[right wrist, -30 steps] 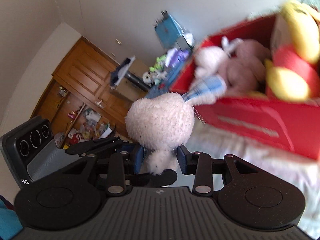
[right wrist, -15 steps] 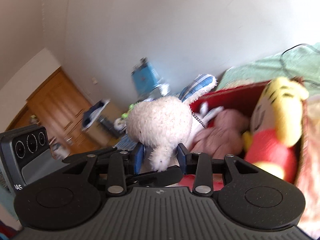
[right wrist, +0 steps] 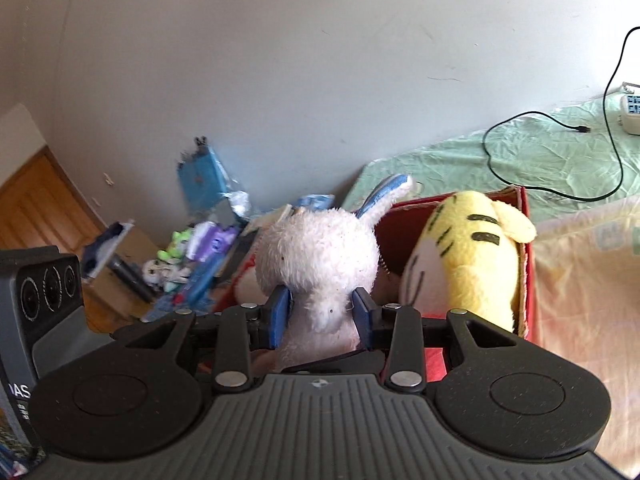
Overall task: Organize objects
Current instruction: 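Lift the white plush with the right gripper and carry it over the red box, then lower the white plush into the red box and open the right gripper, then withdraw the right gripper from the box toward the green plush, then grasp the green pickle plush with the right gripper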
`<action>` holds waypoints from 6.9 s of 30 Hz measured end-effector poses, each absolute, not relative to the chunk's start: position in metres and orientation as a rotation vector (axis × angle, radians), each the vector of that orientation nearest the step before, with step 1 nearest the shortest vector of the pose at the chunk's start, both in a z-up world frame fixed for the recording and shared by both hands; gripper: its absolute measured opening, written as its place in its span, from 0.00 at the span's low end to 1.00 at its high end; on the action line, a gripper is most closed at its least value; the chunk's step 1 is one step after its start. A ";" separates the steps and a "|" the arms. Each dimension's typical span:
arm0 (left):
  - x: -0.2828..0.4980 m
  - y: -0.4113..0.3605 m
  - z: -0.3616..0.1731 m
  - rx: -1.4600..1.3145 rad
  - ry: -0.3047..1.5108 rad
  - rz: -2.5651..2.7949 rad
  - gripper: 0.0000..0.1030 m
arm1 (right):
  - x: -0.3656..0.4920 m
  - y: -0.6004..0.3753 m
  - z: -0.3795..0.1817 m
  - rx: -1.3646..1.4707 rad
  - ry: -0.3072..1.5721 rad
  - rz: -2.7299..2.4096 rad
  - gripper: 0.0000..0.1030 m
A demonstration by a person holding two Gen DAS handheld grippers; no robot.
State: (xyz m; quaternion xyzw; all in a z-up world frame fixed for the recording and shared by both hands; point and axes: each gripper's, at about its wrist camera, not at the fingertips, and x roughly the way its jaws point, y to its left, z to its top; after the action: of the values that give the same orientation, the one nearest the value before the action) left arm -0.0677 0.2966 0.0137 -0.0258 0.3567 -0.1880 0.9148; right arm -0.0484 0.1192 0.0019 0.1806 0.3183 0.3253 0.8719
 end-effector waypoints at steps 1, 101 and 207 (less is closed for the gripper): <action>-0.064 0.297 0.011 -0.060 0.746 -0.391 0.61 | -0.046 0.119 0.000 0.371 0.672 0.669 0.37; -0.127 0.243 -0.042 0.151 1.099 -0.149 0.98 | -0.133 0.074 -0.040 0.510 0.880 0.488 0.55; 0.079 -0.009 -0.084 -0.049 1.071 -0.517 0.98 | 0.087 -0.185 -0.121 0.827 0.924 0.450 0.64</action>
State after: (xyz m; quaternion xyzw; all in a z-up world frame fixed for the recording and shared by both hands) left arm 0.0786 -0.0089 -0.0843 -0.0232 0.5043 -0.2436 0.8282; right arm 0.0865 -0.1854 -0.1215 0.3841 0.4294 0.2089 0.7902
